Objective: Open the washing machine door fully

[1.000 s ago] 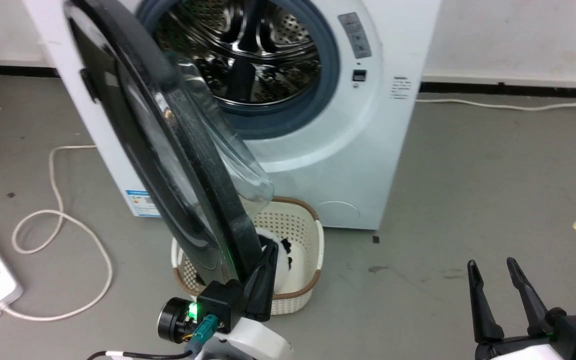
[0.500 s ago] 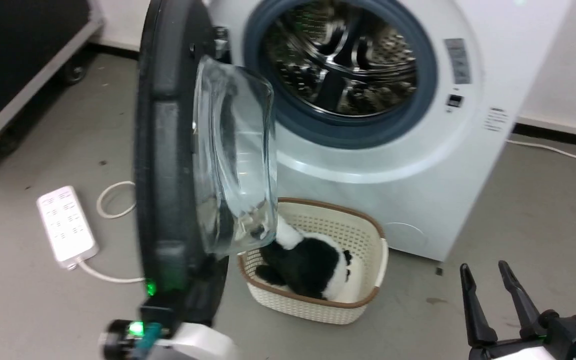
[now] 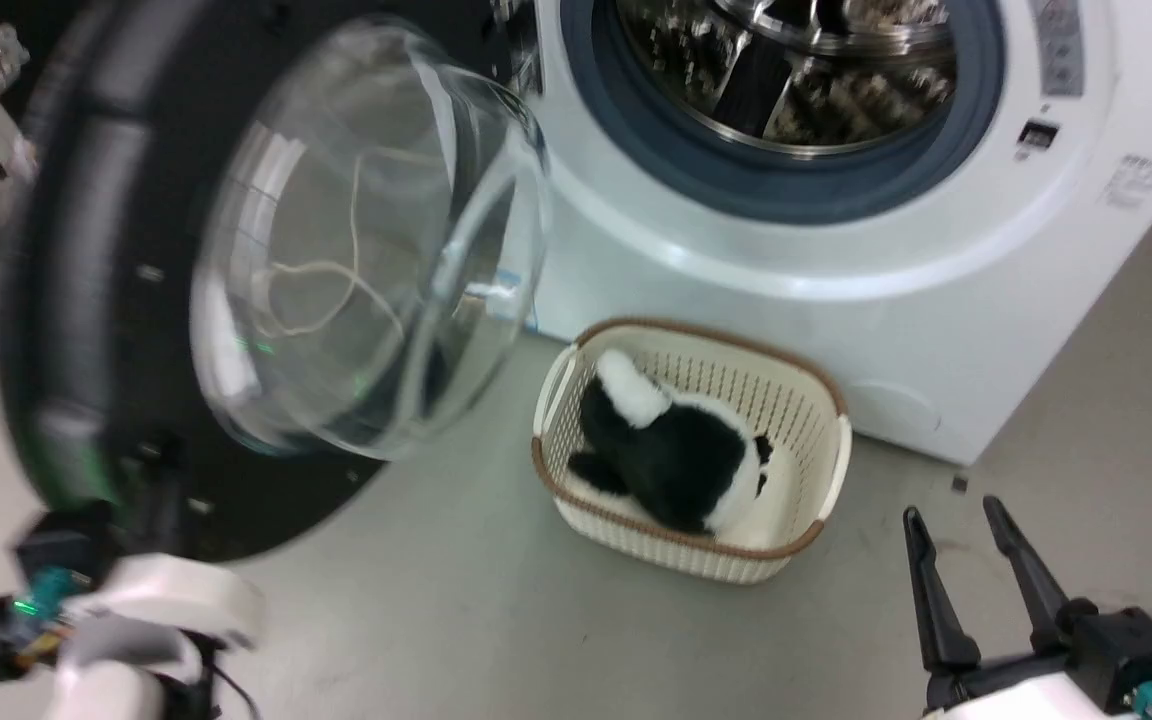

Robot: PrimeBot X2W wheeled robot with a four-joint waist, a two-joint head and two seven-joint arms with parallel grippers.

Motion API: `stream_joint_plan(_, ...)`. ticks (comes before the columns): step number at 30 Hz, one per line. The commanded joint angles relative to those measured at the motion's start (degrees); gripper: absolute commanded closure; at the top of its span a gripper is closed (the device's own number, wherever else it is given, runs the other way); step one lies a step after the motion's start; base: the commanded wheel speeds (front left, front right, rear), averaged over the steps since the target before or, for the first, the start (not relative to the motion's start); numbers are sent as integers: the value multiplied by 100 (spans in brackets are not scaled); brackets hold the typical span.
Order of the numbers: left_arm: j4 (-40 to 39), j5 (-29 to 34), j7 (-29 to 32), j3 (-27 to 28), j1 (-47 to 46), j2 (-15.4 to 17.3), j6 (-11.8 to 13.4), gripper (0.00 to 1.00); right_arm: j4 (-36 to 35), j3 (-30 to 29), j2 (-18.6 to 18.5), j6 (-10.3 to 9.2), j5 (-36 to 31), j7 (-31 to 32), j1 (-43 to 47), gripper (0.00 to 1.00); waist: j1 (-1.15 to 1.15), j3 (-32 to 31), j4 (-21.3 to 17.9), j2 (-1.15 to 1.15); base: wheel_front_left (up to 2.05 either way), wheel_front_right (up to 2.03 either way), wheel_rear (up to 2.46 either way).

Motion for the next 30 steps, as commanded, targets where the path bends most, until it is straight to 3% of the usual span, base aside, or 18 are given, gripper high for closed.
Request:
stream_joint_plan(1,92,-68,13,142,-158,133,19,100,-40,4,18,5,-75,-26,-125,0,-1,244,49,0,0,0,0)
stream_joint_plan(9,863,-490,42,707,-890,631,-174,100,-127,-69,-43,5,-294,46,-290,0,-1,742,24,0,0,0,0)
stream_joint_plan(17,1692,-638,-140,921,-1467,864,-340,100,-238,-95,-176,5,-303,133,-320,0,-1,921,-60,0,0,0,0)
stream_joint_plan(27,1830,-453,-326,873,-1560,796,-589,100,-217,-260,-133,5,-227,117,-347,0,-1,719,-157,0,0,0,0)
stream_joint_plan(30,1166,-173,-338,933,-1394,573,-594,100,-147,-453,-63,5,12,69,-381,0,-1,456,-269,0,0,0,0)
